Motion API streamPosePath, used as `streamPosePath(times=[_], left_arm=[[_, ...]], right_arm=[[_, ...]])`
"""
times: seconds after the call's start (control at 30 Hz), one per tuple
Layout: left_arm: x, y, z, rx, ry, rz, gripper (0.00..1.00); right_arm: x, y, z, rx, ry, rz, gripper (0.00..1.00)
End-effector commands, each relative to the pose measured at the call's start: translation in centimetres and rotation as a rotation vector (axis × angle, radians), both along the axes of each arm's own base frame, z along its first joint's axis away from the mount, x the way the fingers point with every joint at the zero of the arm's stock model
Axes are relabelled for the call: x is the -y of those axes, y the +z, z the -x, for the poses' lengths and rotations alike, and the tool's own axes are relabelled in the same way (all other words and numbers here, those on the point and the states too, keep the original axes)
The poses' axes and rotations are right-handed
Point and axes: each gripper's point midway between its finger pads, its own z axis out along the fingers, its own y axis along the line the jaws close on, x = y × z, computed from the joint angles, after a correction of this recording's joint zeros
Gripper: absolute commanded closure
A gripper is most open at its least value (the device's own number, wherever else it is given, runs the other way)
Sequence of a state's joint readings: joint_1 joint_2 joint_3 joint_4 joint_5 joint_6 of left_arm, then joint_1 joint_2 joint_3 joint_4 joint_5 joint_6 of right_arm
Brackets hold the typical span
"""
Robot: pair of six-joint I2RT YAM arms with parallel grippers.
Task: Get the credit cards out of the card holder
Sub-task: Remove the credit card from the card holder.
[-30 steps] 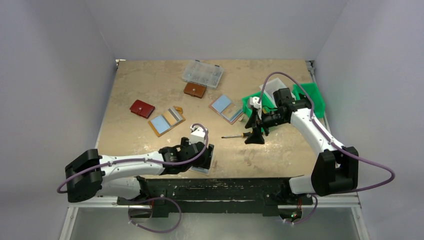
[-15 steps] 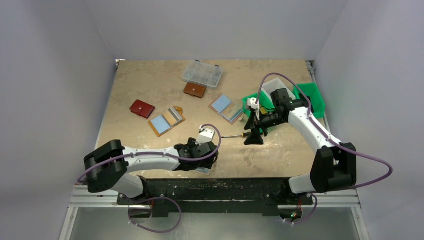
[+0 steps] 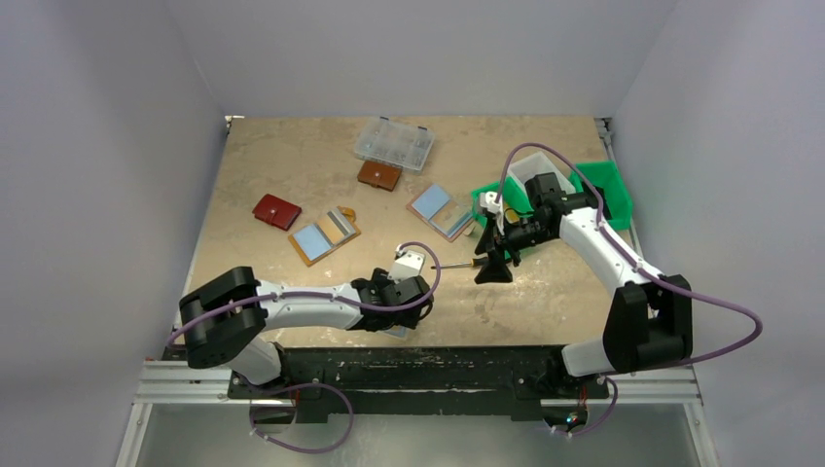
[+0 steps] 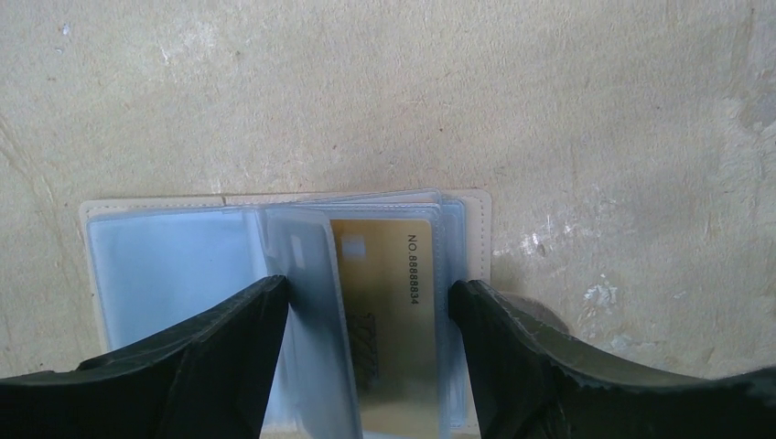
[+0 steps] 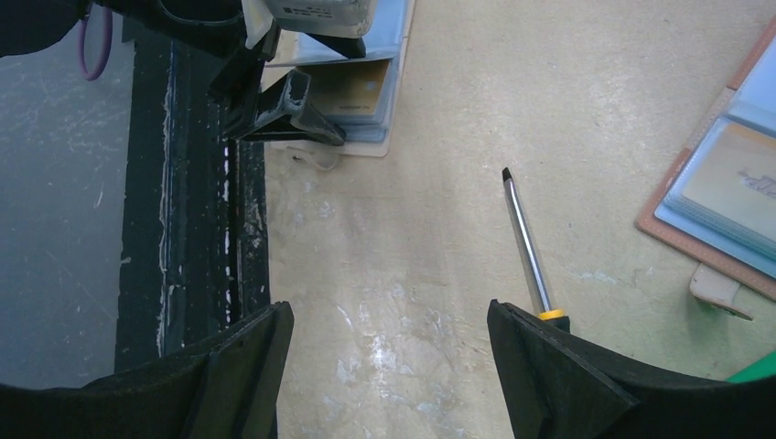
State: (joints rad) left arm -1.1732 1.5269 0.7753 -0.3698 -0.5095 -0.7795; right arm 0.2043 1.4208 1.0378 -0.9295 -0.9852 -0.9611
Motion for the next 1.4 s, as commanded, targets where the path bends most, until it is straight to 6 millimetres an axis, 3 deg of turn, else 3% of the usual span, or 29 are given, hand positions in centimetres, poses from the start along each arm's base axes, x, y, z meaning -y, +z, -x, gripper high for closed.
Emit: streamPosePath(times=[0.0, 0.23, 0.97, 1.37], left_arm=[[-0.6, -0.2, 0.0, -0.001, 0.029, -0.024, 0.31], [0.3, 1.1, 0.3, 0.001, 0.009, 0.101, 0.28], [-1.3, 1.5, 0.5, -0.085, 0.006, 0.367, 0.29], [-1.4, 1.3, 0.8, -0.109, -0.018, 0.4, 0.27]], right_arm=[[-0.3, 0.7, -0.1, 0.023, 0.02, -0.011, 0.13], [-0.4, 0.6, 0.1, 0.016, 0.03, -0.007, 0.13], [-1.3, -0.4, 1.0, -0.017, 0.084, 0.024, 0.14], [-1.6, -0.7, 1.3, -0.029, 0.1, 0.035, 0.14]])
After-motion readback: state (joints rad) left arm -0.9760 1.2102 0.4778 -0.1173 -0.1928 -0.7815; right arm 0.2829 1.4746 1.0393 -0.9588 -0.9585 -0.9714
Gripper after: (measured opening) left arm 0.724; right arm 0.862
